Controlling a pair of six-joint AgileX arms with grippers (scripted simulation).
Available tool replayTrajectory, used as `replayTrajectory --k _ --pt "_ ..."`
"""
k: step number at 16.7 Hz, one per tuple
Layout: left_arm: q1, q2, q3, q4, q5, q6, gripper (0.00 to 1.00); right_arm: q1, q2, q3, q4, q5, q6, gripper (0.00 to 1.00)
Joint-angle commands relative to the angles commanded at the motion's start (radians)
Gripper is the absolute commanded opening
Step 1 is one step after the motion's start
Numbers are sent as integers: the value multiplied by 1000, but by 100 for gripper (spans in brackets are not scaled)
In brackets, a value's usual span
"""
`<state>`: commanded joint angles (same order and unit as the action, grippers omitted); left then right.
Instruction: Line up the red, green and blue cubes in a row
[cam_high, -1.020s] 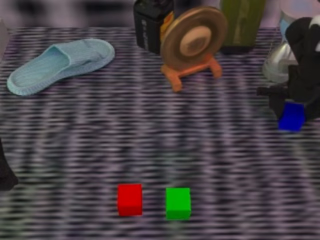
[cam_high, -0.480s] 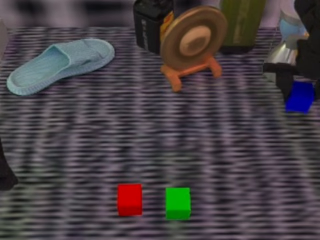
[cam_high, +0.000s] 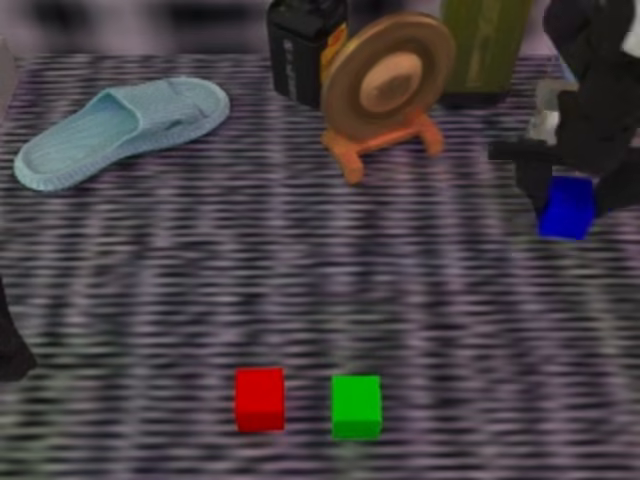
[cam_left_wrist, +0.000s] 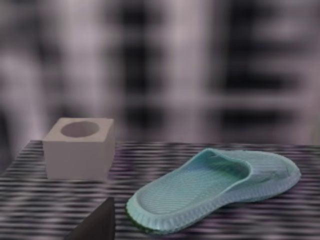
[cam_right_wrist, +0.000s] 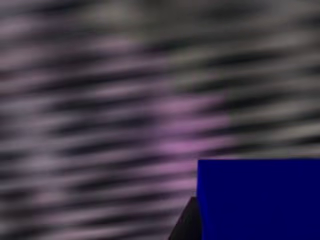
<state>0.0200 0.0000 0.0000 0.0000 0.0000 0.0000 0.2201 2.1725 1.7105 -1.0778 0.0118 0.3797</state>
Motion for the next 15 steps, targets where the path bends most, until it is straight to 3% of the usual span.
replayTrajectory --k 9,15 --pt "0 0 0 0 0 0 100 464 -347 -461 96 5 319 0" --pt "0 0 0 0 0 0 100 500 -381 -498 107 6 353 0"
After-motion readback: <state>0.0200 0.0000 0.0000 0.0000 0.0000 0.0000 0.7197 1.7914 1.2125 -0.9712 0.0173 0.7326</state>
